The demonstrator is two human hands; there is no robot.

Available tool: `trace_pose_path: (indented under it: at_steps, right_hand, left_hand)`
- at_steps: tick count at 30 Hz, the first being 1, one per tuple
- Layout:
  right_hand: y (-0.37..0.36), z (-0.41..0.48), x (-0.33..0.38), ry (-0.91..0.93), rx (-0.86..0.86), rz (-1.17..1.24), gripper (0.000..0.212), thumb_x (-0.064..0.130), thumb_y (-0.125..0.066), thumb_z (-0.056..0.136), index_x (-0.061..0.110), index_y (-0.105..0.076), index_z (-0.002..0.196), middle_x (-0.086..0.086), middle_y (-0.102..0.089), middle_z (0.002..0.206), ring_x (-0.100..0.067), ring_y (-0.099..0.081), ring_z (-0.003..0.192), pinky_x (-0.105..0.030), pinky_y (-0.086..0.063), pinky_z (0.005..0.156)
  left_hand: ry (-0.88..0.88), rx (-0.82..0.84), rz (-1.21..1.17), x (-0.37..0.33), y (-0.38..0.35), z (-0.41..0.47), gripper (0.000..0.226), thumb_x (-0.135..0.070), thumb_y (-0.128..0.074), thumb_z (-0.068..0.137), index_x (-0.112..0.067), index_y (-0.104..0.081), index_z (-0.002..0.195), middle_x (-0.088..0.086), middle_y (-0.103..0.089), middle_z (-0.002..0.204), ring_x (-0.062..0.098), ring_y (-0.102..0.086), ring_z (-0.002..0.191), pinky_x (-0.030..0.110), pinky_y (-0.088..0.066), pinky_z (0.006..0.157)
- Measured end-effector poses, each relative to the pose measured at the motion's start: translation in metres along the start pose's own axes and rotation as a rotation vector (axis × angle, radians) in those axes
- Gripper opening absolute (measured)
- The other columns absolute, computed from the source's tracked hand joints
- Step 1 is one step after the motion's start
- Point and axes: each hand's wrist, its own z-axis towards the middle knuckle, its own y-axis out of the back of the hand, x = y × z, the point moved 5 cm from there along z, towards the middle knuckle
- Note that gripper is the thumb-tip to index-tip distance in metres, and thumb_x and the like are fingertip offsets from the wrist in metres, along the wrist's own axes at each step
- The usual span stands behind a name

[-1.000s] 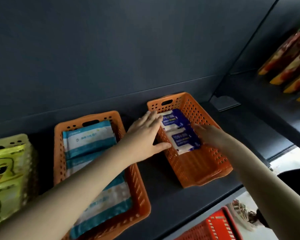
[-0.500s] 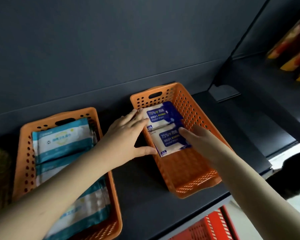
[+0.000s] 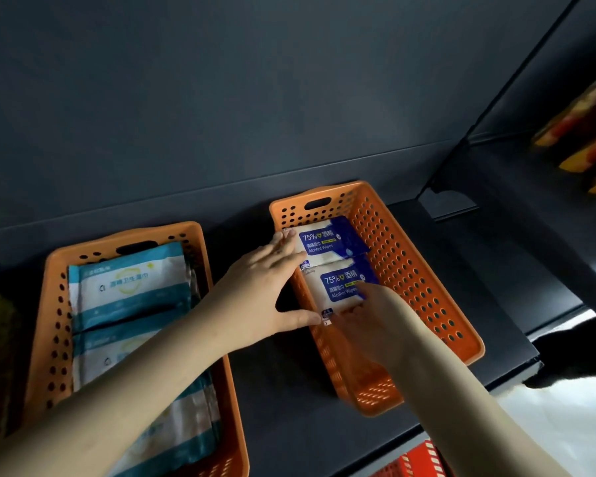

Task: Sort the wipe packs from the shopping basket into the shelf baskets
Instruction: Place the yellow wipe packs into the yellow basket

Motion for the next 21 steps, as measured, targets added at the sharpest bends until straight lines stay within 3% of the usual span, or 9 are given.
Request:
trace_pose_path:
  at_steps: [3, 7, 8, 10, 12, 14, 17, 21]
  right_hand:
    - [-0.001, 0.002, -0.004, -0.027, -0.030, 0.050, 0.036, 0.013, -0.053, 0.095, 0.007, -0.049, 0.130, -0.012, -0.066, 0.119, -0.022, -0.067, 0.097, -0.036, -0.058, 0.062]
    - [0.015, -0.012, 0.006, 0.050, -0.120, -0.114, 0.034, 0.025, -0.051, 0.099, 0.012, -0.047, 0.130, -0.010, -0.070, 0.100, -0.022, -0.071, 0.081, -0.036, -0.057, 0.071]
    - [0.018, -0.017, 0.014, 0.136, -0.140, -0.230, 0.036, 0.029, -0.049, 0.099, 0.015, -0.045, 0.132, -0.008, -0.069, 0.107, -0.022, -0.071, 0.087, -0.038, -0.058, 0.076]
    - [0.009, -0.027, 0.035, 0.425, -0.116, -0.651, 0.051, 0.035, -0.044, 0.100, 0.024, -0.028, 0.148, -0.001, -0.054, 0.135, -0.021, -0.059, 0.117, -0.041, -0.052, 0.096]
    - [-0.012, -0.025, 0.049, 0.756, -0.006, -1.249, 0.062, 0.031, -0.040, 0.102, 0.025, -0.006, 0.154, 0.003, -0.018, 0.160, -0.017, -0.021, 0.146, -0.030, -0.025, 0.115]
    - [-0.029, -0.004, 0.048, 0.950, 0.059, -1.731, 0.064, 0.030, -0.034, 0.104, 0.022, 0.006, 0.154, 0.004, 0.008, 0.162, -0.013, 0.011, 0.147, -0.025, 0.000, 0.115]
    - [-0.029, 0.033, 0.040, 0.935, 0.047, -2.032, 0.063, 0.037, -0.025, 0.104, 0.023, 0.014, 0.152, 0.005, 0.020, 0.159, -0.010, 0.024, 0.140, -0.029, 0.011, 0.114]
    - [-0.022, 0.053, 0.031, 0.890, 0.041, -2.116, 0.061, 0.042, -0.020, 0.104, 0.025, 0.016, 0.151, 0.009, 0.023, 0.158, -0.008, 0.022, 0.143, -0.030, 0.010, 0.116]
  left_hand:
    - [-0.016, -0.020, -0.013, 0.000, 0.000, 0.000, 0.105, -0.082, -0.036, 0.067, -0.025, -0.017, 0.153, -0.007, 0.010, 0.161, 0.005, 0.014, 0.143, 0.023, 0.009, 0.111]
    - [-0.032, -0.063, -0.016, 0.004, -0.001, -0.001, 0.108, -0.089, -0.027, 0.066, -0.025, -0.023, 0.153, -0.007, 0.004, 0.162, 0.007, 0.008, 0.145, 0.026, 0.004, 0.114]
    - [-0.038, -0.073, -0.004, 0.004, -0.001, -0.001, 0.109, -0.090, -0.025, 0.065, -0.025, -0.024, 0.152, -0.006, 0.002, 0.162, 0.007, 0.006, 0.145, 0.027, 0.004, 0.114]
    - [-0.056, -0.089, 0.022, 0.002, 0.000, -0.001, 0.108, -0.089, -0.024, 0.066, -0.023, -0.026, 0.151, -0.003, -0.002, 0.162, 0.008, 0.004, 0.144, 0.029, 0.003, 0.114]
    - [-0.067, -0.098, 0.031, 0.001, 0.000, -0.001, 0.107, -0.088, -0.024, 0.067, -0.021, -0.028, 0.150, -0.001, -0.005, 0.161, 0.008, 0.003, 0.144, 0.030, 0.002, 0.114]
    - [-0.065, -0.102, 0.031, 0.002, -0.001, -0.001, 0.107, -0.088, -0.025, 0.068, -0.021, -0.028, 0.151, -0.002, -0.004, 0.161, 0.008, 0.003, 0.144, 0.029, 0.002, 0.114]
    - [-0.056, -0.105, 0.027, 0.004, -0.002, -0.001, 0.105, -0.087, -0.027, 0.069, -0.022, -0.026, 0.151, -0.005, 0.001, 0.161, 0.006, 0.008, 0.143, 0.028, 0.004, 0.113]
    - [-0.034, -0.086, 0.033, 0.003, -0.002, -0.001, 0.103, -0.084, -0.031, 0.069, -0.024, -0.021, 0.152, -0.006, 0.005, 0.161, 0.007, 0.011, 0.144, 0.028, 0.006, 0.112]
